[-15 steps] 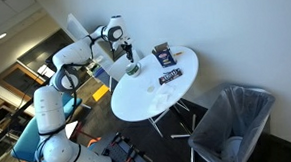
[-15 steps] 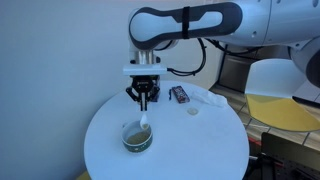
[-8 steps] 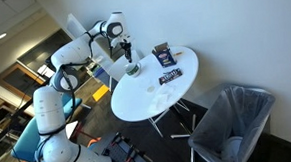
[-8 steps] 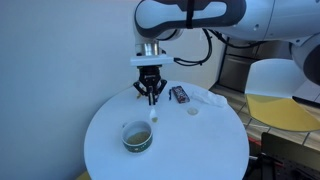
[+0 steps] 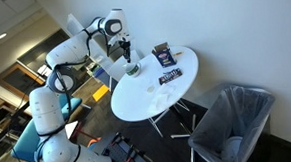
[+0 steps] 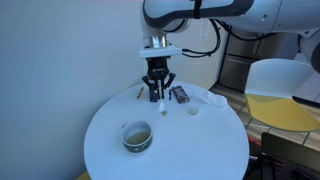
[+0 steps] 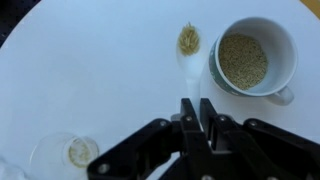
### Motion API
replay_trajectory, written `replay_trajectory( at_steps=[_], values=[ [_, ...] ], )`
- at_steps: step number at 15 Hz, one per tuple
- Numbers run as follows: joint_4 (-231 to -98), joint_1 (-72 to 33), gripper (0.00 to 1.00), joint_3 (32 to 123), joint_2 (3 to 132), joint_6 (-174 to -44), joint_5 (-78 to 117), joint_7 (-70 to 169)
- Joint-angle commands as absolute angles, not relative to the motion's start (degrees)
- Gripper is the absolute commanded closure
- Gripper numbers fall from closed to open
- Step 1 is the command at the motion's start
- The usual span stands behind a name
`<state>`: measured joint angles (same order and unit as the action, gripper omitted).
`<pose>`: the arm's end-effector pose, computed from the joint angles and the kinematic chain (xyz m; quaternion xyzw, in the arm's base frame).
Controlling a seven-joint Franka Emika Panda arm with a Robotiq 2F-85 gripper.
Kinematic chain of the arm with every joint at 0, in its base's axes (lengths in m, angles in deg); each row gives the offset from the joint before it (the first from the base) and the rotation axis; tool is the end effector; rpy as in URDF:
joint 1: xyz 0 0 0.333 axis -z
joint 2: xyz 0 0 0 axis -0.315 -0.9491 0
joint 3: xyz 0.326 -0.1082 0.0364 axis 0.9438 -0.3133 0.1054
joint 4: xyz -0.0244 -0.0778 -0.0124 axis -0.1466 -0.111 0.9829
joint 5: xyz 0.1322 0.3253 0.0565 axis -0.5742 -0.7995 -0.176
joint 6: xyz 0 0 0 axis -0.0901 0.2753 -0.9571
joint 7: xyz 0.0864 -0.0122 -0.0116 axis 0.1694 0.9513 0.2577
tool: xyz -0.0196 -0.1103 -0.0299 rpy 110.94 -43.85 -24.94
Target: Put some of the things in the cup on the spoon
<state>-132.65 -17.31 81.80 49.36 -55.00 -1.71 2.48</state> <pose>0.6724 0.0323 0.4929 -0.8829 0.4220 0.1847 0.0917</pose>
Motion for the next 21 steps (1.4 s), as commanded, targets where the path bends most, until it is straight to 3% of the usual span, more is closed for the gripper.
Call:
replay_trajectory(
  at_steps=[1,13,21],
  values=[
    [-140.8,-17.2,0.97,81.7,54.6,-56.1,-2.2,2.9],
    [-165.9,-17.6,0.97,79.8,67.0,-63.5,-4.4,4.8],
    [-175.6,-17.6,0.97,79.7,69.2,-71.2,-5.5,7.5]
  ],
)
